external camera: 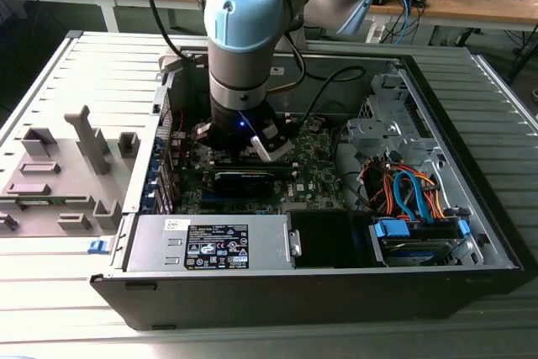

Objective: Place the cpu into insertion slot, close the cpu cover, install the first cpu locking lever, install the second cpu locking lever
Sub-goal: 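Install the second cpu locking lever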

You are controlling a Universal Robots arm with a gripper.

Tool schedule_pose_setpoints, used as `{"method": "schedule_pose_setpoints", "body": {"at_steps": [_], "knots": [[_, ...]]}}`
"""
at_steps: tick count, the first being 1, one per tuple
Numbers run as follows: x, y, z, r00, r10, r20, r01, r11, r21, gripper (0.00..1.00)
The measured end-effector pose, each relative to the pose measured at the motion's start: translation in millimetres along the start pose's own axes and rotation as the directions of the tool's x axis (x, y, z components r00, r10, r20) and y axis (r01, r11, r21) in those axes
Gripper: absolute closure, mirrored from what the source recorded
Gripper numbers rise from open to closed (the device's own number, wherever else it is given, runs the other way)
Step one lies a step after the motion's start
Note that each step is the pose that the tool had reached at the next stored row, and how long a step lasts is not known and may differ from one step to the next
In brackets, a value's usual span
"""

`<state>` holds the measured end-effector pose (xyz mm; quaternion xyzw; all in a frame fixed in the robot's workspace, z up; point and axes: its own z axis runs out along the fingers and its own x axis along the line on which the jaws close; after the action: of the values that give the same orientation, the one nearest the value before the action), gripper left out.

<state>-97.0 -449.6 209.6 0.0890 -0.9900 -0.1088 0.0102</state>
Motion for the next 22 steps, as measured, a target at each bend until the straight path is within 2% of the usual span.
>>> {"method": "schedule_pose_setpoints", "body": {"at_steps": [1,3,10,17,22], "knots": [[-6.2,-1.1,-0.3,1.0,0.001,-0.0021,-0.001,1.0,-0.0002,0.89],[-12.8,-2.3,-0.5,1.0,0.001,-0.0051,-0.001,1.0,-0.0006,0.89],[-38.2,-6.7,-1.5,0.9997,0.005,-0.0225,-0.005,1.0,-0.0038,0.89],[-60.1,-9.8,-2.4,0.9995,0.007,-0.03,-0.007,1.0,-0.0052,0.89],[-79.8,-13.0,-3.2,0.9992,0.009,-0.0389,-0.009,0.9999,-0.0068,0.89]]}}
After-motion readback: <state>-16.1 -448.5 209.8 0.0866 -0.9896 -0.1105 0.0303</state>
